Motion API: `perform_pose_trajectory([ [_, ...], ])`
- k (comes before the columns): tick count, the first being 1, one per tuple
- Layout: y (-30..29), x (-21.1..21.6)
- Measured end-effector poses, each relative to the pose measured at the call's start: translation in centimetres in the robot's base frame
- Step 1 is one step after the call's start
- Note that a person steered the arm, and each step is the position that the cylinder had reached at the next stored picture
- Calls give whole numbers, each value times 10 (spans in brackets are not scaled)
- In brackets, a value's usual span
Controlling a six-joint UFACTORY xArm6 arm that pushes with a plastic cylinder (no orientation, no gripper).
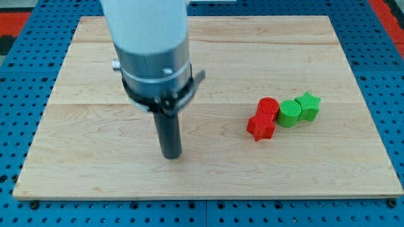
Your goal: Slide the red circle green circle to the top left
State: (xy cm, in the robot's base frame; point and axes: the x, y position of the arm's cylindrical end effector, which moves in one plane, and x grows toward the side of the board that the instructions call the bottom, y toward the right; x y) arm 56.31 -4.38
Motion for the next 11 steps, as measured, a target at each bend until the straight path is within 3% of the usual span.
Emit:
perform_pose_trajectory([
  [1, 74, 25],
  [5, 182, 26],
  [7, 327, 21],
  [9, 331, -57],
  [11, 247, -65],
])
